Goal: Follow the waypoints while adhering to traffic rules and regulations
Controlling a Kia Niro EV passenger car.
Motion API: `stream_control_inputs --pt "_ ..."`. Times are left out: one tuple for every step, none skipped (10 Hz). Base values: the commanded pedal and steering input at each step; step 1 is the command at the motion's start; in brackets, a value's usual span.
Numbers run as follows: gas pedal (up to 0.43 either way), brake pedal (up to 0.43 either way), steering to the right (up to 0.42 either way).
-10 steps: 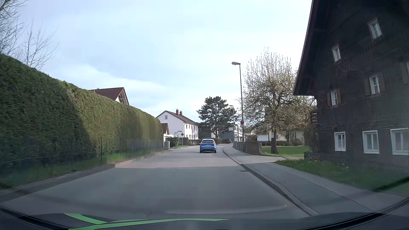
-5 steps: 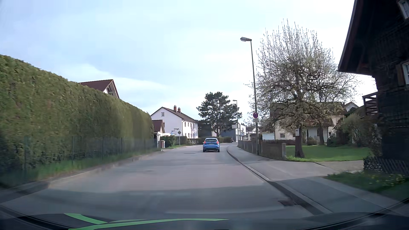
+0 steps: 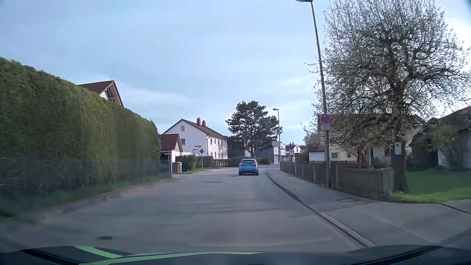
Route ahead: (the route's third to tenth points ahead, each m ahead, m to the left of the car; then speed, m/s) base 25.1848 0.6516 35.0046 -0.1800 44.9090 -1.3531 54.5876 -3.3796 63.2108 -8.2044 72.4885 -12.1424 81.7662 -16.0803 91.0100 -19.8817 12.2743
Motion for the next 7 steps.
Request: stream_control_inputs --pt "0.11 0.0 0.001" --pt "0.11 0.0 0.003" --pt "0.11 0.0 0.006" --pt "0.118 0.0 0.008" --pt "0.118 0.0 0.01" --pt "0.118 0.0 0.012" --pt "0.13 0.0 0.013"
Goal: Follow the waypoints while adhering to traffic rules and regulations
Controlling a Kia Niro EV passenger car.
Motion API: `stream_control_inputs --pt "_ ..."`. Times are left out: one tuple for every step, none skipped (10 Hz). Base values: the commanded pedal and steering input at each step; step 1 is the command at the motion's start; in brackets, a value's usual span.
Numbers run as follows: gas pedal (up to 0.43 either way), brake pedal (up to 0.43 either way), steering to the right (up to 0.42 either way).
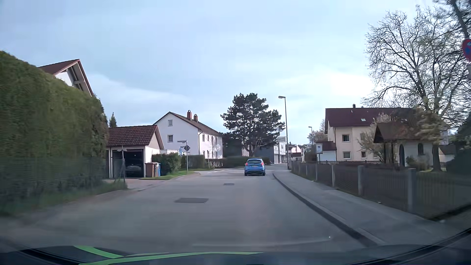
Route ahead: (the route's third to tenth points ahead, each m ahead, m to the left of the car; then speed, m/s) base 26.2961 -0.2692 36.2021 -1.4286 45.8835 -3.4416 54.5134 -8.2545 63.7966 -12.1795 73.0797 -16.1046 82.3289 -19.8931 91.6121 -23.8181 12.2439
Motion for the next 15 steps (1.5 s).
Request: stream_control_inputs --pt "0.13 0.0 0.014" --pt "0.13 0.0 0.014" --pt "0.13 0.0 0.015" --pt "0.13 0.0 0.016" --pt "0.13 0.0 0.017" --pt "0.13 0.0 0.018" --pt "0.13 0.0 0.019" --pt "0.13 0.0 0.02" --pt "0.13 0.0 0.021" --pt "0.13 0.0 0.022" --pt "0.13 0.0 0.022" --pt "0.13 0.0 0.023" --pt "0.13 0.0 0.024" --pt "0.13 0.0 0.025" --pt "0.13 0.0 0.026"
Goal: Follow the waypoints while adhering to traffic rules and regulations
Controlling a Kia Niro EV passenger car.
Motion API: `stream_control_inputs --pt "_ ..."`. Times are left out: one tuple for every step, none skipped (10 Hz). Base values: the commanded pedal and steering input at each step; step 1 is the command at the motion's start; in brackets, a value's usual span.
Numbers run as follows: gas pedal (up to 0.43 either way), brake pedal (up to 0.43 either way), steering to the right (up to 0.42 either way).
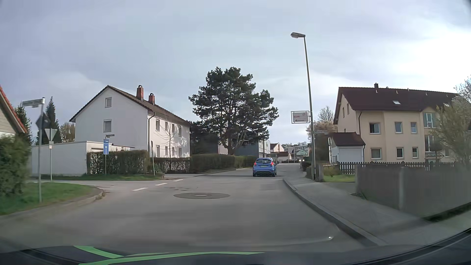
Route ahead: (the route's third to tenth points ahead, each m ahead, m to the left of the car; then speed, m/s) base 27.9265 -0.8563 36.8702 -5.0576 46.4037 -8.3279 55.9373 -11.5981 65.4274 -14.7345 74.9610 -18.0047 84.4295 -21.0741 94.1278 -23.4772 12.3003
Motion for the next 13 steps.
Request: stream_control_inputs --pt "0.13 0.0 0.027" --pt "0.13 0.0 0.027" --pt "0.13 0.0 0.027" --pt "0.13 0.0 0.028" --pt "0.13 0.0 0.03" --pt "0.13 0.0 0.031" --pt "0.13 0.0 0.031" --pt "0.13 0.0 0.032" --pt "0.13 0.0 0.033" --pt "0.13 0.0 0.034" --pt "0.13 0.0 0.035" --pt "0.13 0.0 0.036" --pt "0.13 0.0 0.036"
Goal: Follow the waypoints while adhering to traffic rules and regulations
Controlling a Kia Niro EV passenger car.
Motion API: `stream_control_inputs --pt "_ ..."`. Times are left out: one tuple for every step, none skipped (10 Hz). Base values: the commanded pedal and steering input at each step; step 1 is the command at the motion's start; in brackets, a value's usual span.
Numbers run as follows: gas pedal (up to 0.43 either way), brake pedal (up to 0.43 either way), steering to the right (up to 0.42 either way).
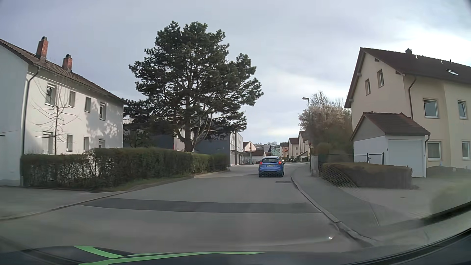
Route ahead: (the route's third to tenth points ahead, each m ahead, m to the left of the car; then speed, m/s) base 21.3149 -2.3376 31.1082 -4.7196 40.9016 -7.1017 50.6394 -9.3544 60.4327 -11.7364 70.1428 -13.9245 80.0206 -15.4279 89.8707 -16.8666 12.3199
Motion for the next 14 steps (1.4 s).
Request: stream_control_inputs --pt "0.13 0.0 0.038" --pt "0.13 0.0 0.039" --pt "0.13 0.0 0.04" --pt "0.13 0.0 0.041" --pt "0.13 0.0 0.042" --pt "0.118 0.0 0.042" --pt "0.118 0.0 0.042" --pt "0.118 0.0 0.043" --pt "0.118 0.0 0.043" --pt "0.118 0.0 0.043" --pt "0.118 0.0 0.042" --pt "0.118 0.0 0.042" --pt "0.118 0.0 0.042" --pt "0.118 0.0 0.042"
